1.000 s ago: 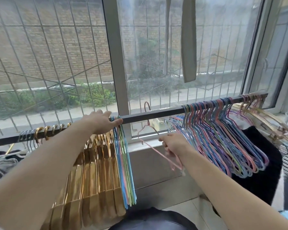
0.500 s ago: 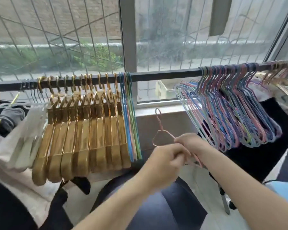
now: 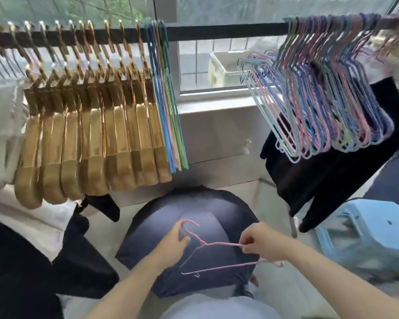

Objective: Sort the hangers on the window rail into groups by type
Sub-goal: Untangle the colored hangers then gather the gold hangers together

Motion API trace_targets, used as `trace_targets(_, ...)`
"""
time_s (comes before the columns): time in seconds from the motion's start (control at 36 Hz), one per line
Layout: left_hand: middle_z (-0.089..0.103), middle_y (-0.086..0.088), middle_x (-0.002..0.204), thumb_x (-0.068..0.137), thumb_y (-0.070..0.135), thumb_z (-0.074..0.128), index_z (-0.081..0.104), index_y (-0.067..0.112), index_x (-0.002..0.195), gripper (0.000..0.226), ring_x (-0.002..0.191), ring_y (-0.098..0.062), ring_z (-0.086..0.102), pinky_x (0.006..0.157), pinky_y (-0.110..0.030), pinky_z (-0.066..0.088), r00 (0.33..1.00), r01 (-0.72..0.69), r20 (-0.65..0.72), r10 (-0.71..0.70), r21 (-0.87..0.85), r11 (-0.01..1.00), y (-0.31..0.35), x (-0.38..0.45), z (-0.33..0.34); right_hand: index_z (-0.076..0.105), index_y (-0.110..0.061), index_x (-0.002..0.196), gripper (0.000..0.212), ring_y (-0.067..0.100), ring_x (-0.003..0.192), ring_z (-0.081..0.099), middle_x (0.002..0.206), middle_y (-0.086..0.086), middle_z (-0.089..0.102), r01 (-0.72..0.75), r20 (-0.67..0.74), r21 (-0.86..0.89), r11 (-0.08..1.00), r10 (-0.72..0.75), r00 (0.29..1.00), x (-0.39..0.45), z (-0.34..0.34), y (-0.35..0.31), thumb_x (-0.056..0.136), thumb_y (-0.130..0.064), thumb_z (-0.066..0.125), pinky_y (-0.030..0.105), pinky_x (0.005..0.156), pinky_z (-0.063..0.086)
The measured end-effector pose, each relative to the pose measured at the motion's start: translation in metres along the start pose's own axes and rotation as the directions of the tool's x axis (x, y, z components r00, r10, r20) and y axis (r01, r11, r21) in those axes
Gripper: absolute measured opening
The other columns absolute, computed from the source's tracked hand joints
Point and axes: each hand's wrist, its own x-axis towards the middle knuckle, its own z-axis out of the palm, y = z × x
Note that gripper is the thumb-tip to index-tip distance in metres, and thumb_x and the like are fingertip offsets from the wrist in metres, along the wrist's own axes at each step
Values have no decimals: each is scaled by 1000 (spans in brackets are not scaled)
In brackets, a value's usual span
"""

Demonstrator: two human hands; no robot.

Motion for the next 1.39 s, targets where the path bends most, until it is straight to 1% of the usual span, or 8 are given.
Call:
trace_targets(0.14,73,19,94,109,30,49,73,31,106,24,85,1,63,80,-20,52,999,-8,39,11,-96,995,7,-18,-11,80,-28,101,17,13,80,64,92,-7,75,28,-81,-161,986,-42,996,5,-1,11,97,-31,63,20,66,40)
trace_targets(0.22,74,9,98,106,44,51,74,21,107,32,97,-14,68,95,-40,57,995,-60,72,68,-104,993,12,-30,-15,79,-31,96,17,16,85,60,88,-8,70,3,-167,-233,972,-43,985,13,-1,23,97,-32,62,27,71,45)
trace_targets(0.39,73,-4,91,101,46,54,72,22,90,32,95,-27,70,93,-49,55,985,-121,-144,91,-216,969,37,-34,-15,77,-14,107,31,35,103,61,118,12,68,-83,-756,-80,993,-6,654,30,7,23,79,-1,75,43,87,53)
trace_targets(0.56,74,-4,88,106,33,50,68,24,84,30,96,-27,71,96,-52,56,949,-28,-302,-92,-369,929,43,-33,-18,63,-15,131,38,28,122,58,130,7,64,-68,-384,219,973,149,911,36,24,-13,93,-14,57,39,105,46)
trace_targets(0.75,77,-13,108,111,18,43,60,2,94,28,105,-22,75,101,-39,55,968,11,-124,-219,-849,528,79,-37,-13,50,-17,146,51,20,126,58,139,3,61,19,-319,393,919,117,940,41,41,-60,96,-14,59,36,107,46)
trace_targets(0.89,77,-20,108,110,9,40,51,5,83,29,102,-33,76,101,-45,53,977,91,26,-213,-949,302,99,-47,0,58,-15,133,35,17,95,67,121,6,69,20,-219,688,726,181,959,37,30,-66,99,-9,53,25,73,56)
trace_targets(1.0,76,-23,110,109,12,42,50,10,78,32,106,-35,74,102,-45,52,973,128,57,-224,-939,318,101,-49,6,66,-5,101,23,16,49,54,71,9,65,-62,-6,975,214,302,953,29,10,-63,104,-20,49,27,46,45)
trace_targets(1.39,74,-29,106,114,30,32,49,9,115,27,102,-39,75,98,-48,55,971,202,135,-199,-908,366,103,-54,9,58,-12,90,44,9,43,29,56,-3,41,-99,34,967,235,263,964,18,16,-50,108,-48,40,22,39,24)
